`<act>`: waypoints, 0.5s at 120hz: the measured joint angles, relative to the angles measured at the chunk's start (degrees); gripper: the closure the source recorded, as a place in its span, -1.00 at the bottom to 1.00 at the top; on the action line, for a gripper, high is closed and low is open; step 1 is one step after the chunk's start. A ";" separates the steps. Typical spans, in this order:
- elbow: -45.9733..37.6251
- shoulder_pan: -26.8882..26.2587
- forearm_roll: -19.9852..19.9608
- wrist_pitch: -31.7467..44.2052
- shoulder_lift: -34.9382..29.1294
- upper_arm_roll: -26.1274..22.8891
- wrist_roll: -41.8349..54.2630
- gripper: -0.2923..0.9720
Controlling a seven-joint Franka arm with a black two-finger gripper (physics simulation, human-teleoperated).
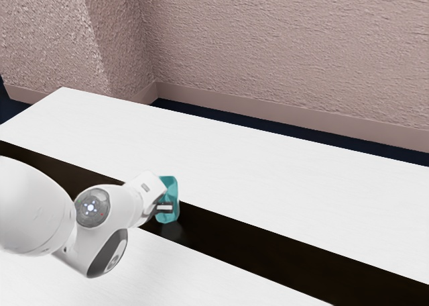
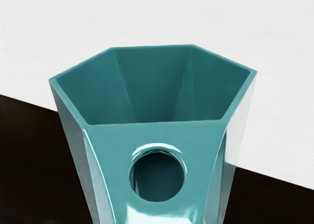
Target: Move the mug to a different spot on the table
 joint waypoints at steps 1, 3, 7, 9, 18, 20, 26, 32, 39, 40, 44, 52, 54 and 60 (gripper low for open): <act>0.06 0.19 -0.16 0.07 -0.10 -0.22 0.07 0.52; 0.15 0.52 -0.50 0.19 -0.39 -0.68 0.20 0.52; 0.50 0.98 -1.15 0.41 -1.20 -1.41 0.44 0.52; 0.68 1.14 -1.47 0.51 -1.48 -1.67 0.56 0.52; 1.27 1.90 -2.72 0.88 -2.54 -2.99 1.06 0.52; 1.44 2.22 -2.96 0.94 -2.75 -3.46 1.16 0.52; 1.77 2.83 -3.56 1.12 -3.10 -4.45 1.44 0.52; 1.87 3.07 -3.97 1.26 -3.24 -4.90 1.70 0.52; 1.90 2.93 -4.49 1.38 -3.33 -5.12 1.97 0.52; 1.90 2.84 -4.60 1.40 -3.34 -5.15 2.00 0.52; 1.90 2.44 -5.01 1.45 -3.34 -5.21 2.14 0.52; 1.90 1.18 -5.95 1.54 -3.34 -5.27 2.40 0.52; 1.90 0.98 -6.14 1.55 -3.33 -5.28 2.46 0.52; 1.90 0.65 -6.72 1.60 -3.33 -5.29 2.62 0.51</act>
